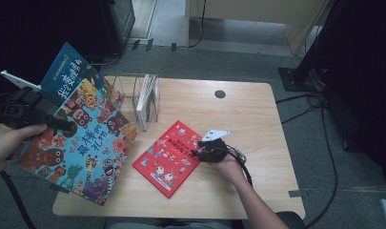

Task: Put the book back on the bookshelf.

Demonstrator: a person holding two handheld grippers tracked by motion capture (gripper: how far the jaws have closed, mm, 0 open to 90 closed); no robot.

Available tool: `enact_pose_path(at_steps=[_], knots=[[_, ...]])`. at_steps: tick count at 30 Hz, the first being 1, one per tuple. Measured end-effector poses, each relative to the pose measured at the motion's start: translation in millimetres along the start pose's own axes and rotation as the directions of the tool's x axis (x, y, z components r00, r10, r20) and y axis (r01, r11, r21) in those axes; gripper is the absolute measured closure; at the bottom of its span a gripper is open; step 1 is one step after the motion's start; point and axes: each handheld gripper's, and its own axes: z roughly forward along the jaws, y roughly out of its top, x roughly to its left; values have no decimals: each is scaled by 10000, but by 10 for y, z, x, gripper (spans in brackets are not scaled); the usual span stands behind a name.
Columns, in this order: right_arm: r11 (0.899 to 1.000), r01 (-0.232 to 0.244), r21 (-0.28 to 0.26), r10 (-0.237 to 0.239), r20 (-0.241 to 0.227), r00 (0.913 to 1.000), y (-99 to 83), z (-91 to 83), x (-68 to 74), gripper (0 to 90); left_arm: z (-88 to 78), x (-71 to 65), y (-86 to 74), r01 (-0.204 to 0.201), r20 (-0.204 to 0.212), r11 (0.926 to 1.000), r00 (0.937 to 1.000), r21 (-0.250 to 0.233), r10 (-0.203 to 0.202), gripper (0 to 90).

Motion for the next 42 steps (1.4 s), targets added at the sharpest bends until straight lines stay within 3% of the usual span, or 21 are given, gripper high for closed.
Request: enact_pose_path(at_steps=[14, 24, 31, 42], knots=[[10000, 53, -44, -53, 27, 10000, -6, 0, 2, 508, -225, 205, 216, 702, -506, 9959, 9960, -563, -730, 812], [9999, 66, -85, -65, 53, 10000, -10, 1, 4, 507, -383, 207, 455, 989, -970, 9923, 9896, -739, -1059, 812], [9999, 54, -104, -54, 21, 10000, -24, -10, 9, 507, -481, 230, 492, 1038, -1334, 9912, 9845, -816, -1141, 810], [9997, 151, -185, -150, 67, 9999, -44, -17, 31, 502, -380, 235, 789, 1131, -1292, 9874, 9834, -1106, -1271, 812]])
